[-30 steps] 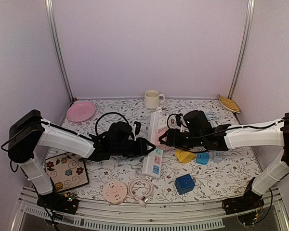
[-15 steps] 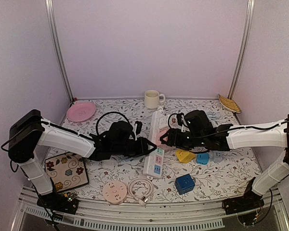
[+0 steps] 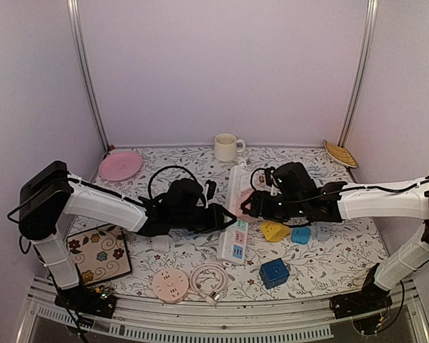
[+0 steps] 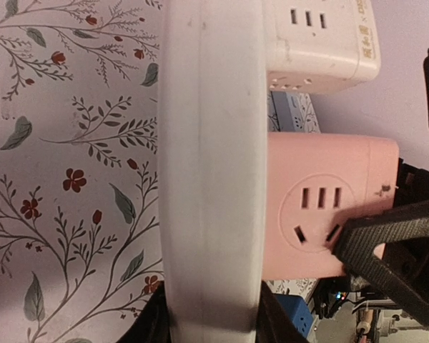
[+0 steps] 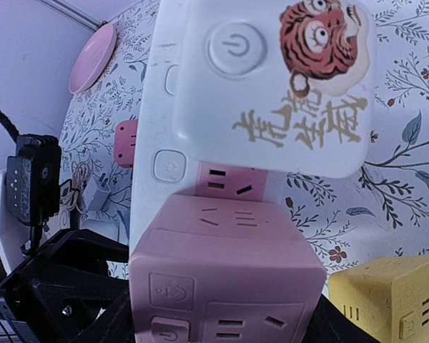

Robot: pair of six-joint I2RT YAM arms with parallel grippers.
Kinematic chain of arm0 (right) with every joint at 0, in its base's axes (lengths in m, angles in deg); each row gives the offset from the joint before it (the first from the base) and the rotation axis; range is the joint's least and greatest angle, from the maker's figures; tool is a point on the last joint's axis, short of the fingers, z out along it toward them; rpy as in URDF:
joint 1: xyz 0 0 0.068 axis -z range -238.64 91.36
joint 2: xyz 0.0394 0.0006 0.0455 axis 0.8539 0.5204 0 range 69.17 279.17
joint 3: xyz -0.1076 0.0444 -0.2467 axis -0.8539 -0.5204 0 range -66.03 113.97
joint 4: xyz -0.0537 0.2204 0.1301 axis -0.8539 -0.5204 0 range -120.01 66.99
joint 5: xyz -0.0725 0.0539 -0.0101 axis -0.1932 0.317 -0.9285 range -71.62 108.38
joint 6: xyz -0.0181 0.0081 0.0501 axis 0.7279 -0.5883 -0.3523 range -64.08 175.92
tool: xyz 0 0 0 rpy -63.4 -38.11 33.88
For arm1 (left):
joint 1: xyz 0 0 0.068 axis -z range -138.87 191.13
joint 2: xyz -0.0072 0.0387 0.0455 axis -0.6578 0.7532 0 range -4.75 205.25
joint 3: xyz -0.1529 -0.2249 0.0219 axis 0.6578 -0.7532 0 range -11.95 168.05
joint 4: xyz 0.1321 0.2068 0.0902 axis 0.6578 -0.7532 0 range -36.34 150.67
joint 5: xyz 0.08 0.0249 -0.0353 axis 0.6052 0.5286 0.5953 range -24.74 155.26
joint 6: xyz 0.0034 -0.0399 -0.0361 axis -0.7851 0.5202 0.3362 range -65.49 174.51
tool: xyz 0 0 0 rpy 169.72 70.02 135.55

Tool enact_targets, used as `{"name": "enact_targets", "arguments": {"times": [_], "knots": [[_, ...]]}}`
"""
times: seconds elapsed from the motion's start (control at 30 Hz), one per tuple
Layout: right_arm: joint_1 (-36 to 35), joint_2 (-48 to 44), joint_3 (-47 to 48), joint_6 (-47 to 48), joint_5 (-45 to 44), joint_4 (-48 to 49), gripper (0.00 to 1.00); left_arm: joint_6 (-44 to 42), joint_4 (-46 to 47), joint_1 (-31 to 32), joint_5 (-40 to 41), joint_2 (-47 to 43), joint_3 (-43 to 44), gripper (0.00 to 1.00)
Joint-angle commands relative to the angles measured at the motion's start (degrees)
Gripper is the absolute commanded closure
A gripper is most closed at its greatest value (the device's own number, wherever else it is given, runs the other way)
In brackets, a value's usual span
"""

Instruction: Pull the plug off the socket

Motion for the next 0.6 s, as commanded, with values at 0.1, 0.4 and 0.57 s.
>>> {"name": "enact_targets", "arguments": {"times": [0.1, 0.4, 0.57], "knots": [[-1.3, -3.0, 3.6, 5.6, -3.9, -3.0, 0.96, 0.1, -6.1, -4.3, 7.9, 2.4, 0.3, 1.00], [-1.8, -1.1, 5.1, 6.1, -0.1, -2.8, 0.97, 0.3, -6.6, -5.4, 6.9, 3.8, 1.1, 1.00], [-3.1, 0.1, 5.0, 5.1, 0.0, -1.4, 0.97, 1.2, -6.0, -6.2, 4.8, 5.5, 1.6, 1.00]]}}
